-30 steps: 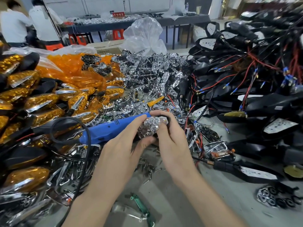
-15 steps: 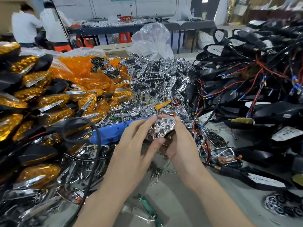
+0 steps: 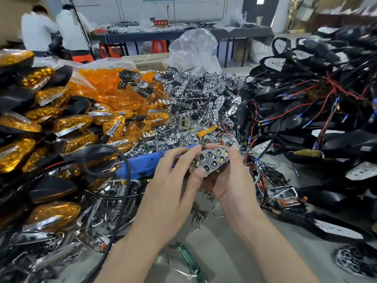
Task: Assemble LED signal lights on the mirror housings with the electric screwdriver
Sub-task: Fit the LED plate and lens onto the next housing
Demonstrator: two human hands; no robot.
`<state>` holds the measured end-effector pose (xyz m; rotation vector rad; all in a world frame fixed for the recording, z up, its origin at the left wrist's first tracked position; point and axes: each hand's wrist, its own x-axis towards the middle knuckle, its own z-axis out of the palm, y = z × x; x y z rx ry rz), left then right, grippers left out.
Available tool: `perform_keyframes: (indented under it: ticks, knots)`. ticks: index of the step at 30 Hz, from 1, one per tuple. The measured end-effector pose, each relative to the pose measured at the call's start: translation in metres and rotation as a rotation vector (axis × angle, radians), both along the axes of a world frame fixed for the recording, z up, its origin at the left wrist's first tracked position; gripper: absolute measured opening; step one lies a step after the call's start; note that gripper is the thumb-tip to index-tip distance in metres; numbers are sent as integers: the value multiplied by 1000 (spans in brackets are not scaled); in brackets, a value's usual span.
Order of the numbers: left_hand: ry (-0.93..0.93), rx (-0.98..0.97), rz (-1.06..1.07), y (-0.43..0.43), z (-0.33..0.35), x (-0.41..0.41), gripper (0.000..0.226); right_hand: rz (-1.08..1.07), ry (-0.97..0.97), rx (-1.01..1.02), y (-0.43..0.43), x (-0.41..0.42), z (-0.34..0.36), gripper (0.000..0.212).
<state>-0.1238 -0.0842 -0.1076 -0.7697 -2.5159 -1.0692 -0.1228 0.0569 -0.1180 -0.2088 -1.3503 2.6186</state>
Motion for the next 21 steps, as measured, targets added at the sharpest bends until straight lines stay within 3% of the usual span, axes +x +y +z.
perform_keyframes:
  ticks: [11, 14, 17, 21]
  knots:
    - [-6, -46, 54, -2, 1, -2, 42, 17, 4, -1, 4, 1, 4, 56]
    - [-5, -57, 64, -2, 1, -2, 43, 17, 27, 56, 1, 4, 8, 46]
    - [-9, -60, 51, -2, 3, 0, 45, 5, 60, 173, 0, 5, 6, 18]
    - [-28, -85, 76, -14, 4, -3, 50, -86, 32, 78, 8, 2, 8, 24]
